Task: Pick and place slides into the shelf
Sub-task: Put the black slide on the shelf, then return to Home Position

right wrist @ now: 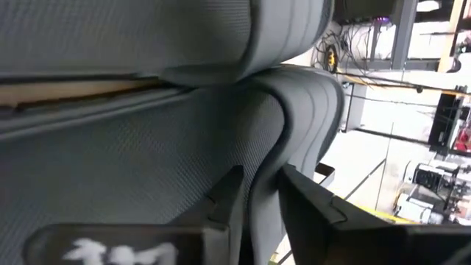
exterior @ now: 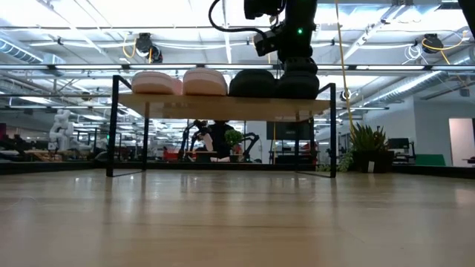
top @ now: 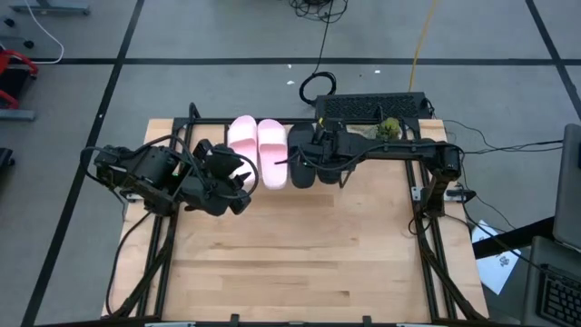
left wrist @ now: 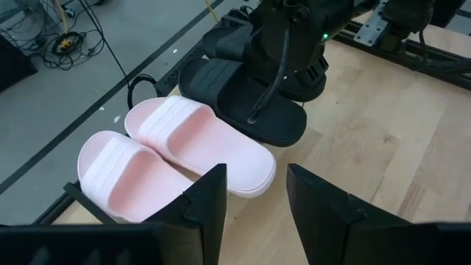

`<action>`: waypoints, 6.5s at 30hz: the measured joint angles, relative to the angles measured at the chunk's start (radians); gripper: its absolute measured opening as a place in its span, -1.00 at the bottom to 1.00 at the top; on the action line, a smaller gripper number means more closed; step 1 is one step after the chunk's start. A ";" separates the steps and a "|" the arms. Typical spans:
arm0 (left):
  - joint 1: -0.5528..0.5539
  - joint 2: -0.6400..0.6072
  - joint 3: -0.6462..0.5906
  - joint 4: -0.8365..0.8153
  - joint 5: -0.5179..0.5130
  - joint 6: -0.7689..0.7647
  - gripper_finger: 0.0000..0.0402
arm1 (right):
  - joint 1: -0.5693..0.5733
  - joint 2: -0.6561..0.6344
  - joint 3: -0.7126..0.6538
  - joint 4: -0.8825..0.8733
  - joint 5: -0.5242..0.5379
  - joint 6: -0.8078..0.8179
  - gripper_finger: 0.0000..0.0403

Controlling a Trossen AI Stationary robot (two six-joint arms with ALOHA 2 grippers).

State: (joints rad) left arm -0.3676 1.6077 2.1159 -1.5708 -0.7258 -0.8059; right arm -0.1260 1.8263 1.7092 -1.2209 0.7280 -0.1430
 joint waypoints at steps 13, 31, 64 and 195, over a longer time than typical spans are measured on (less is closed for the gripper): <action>0.000 0.000 0.000 0.000 0.000 0.001 -0.28 | 0.030 -0.011 0.000 -0.002 0.003 -0.004 -0.26; 0.000 0.000 0.000 0.003 0.001 0.008 -0.28 | 0.043 -0.078 0.000 -0.009 0.001 -0.019 -0.17; -0.272 -0.108 0.001 0.219 0.110 0.038 -0.28 | 0.607 -0.693 0.001 0.188 0.055 0.404 -0.17; -0.248 -1.601 -1.847 1.276 0.306 0.563 -0.28 | 0.866 -1.824 -1.502 0.976 -0.286 0.548 -0.17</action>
State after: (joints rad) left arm -0.6151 0.0063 0.2691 -0.2951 -0.4198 -0.2429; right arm 0.7397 0.0021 0.2074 -0.2451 0.4416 0.4054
